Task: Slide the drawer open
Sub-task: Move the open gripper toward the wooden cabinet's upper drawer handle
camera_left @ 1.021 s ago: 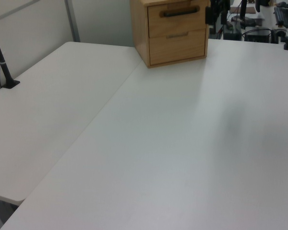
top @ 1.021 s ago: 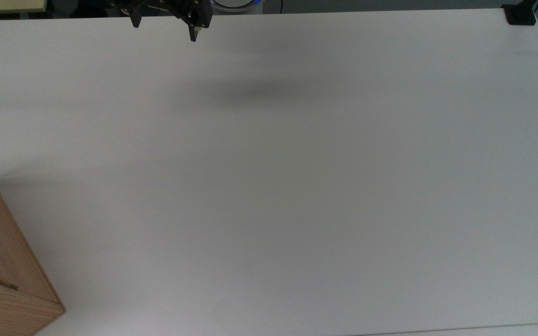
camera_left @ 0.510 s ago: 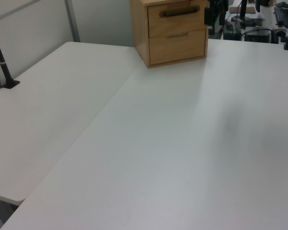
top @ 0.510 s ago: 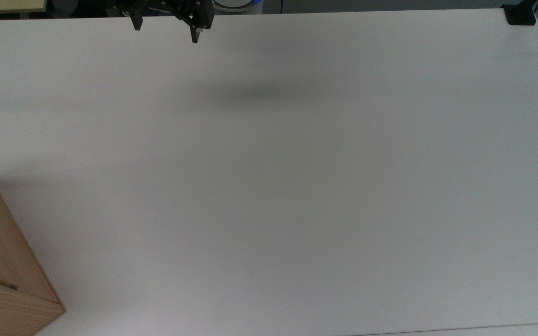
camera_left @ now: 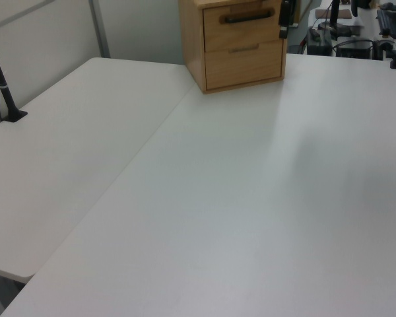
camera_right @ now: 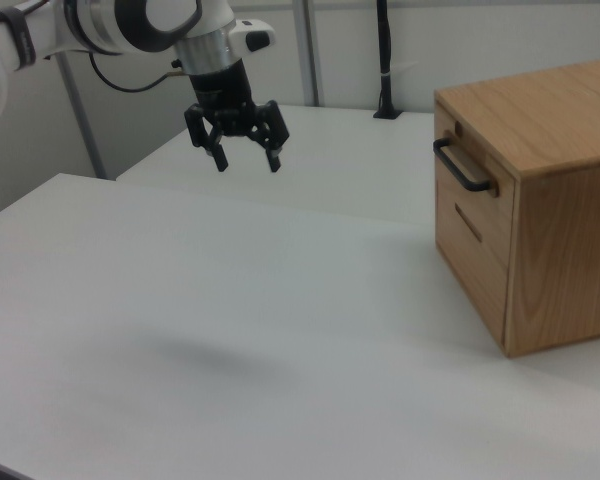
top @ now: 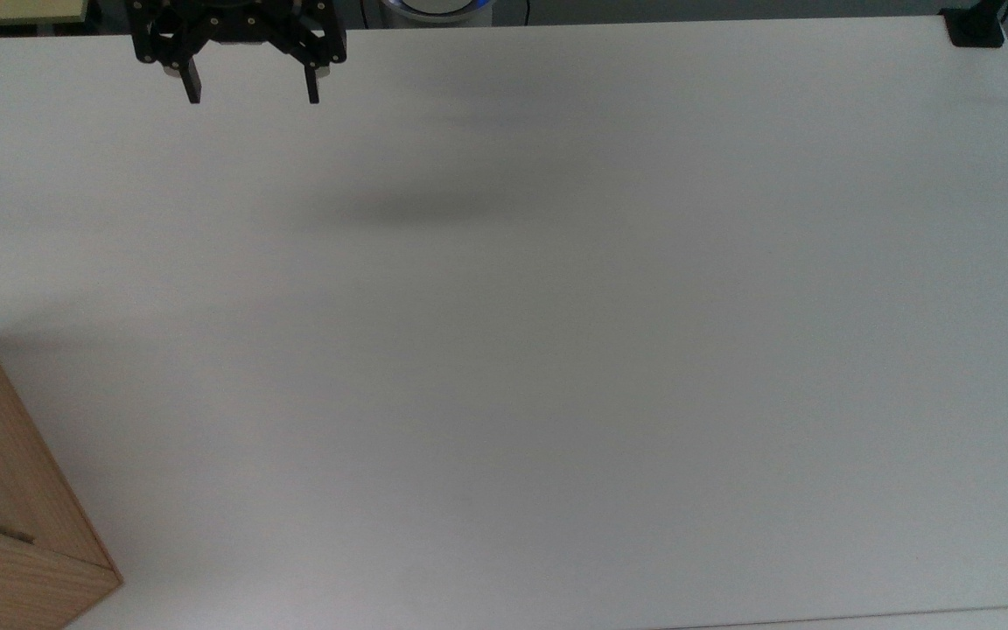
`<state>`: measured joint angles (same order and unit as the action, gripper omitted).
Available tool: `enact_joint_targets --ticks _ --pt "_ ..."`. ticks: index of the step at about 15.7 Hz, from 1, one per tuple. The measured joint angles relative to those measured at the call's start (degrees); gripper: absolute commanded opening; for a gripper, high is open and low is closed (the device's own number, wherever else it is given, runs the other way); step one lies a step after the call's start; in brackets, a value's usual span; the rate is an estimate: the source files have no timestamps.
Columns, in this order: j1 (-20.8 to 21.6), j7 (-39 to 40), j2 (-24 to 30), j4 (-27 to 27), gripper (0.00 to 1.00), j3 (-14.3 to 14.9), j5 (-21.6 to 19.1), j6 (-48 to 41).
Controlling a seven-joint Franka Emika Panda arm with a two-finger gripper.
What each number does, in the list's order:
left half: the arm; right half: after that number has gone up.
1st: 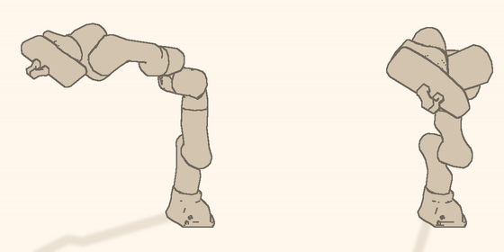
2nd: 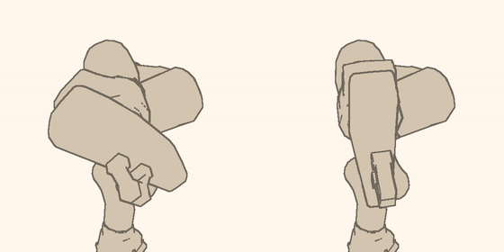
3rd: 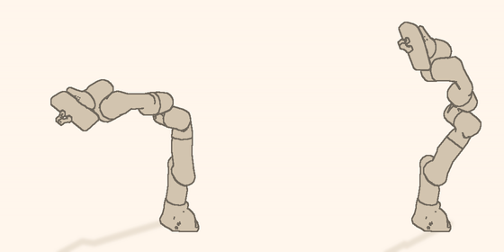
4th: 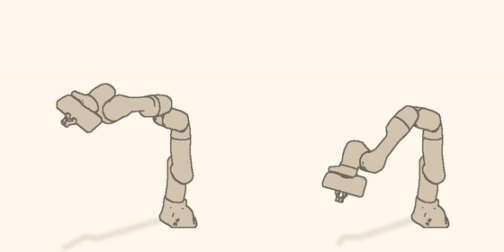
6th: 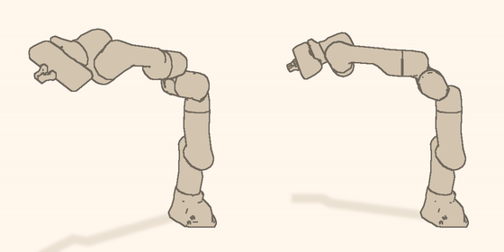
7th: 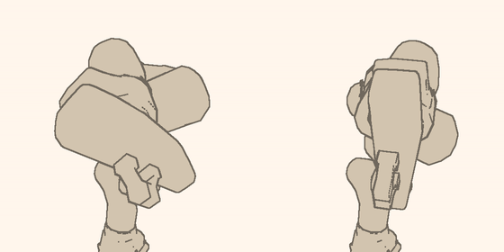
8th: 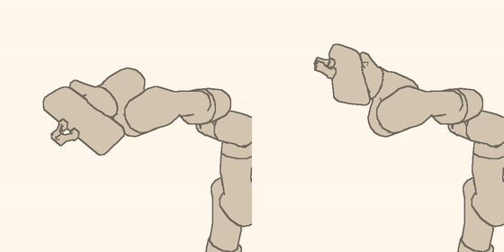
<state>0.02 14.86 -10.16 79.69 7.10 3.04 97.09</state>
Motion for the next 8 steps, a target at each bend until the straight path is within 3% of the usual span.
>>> enact_joint_targets --ticks 4,8 --pt "-1.3 7.9 -1.0 0.3 1.0 0.1 5.1 12.1" --pt "-3.8 9.9 -4.5 0.8 1.0 0.5 11.4 25.7"
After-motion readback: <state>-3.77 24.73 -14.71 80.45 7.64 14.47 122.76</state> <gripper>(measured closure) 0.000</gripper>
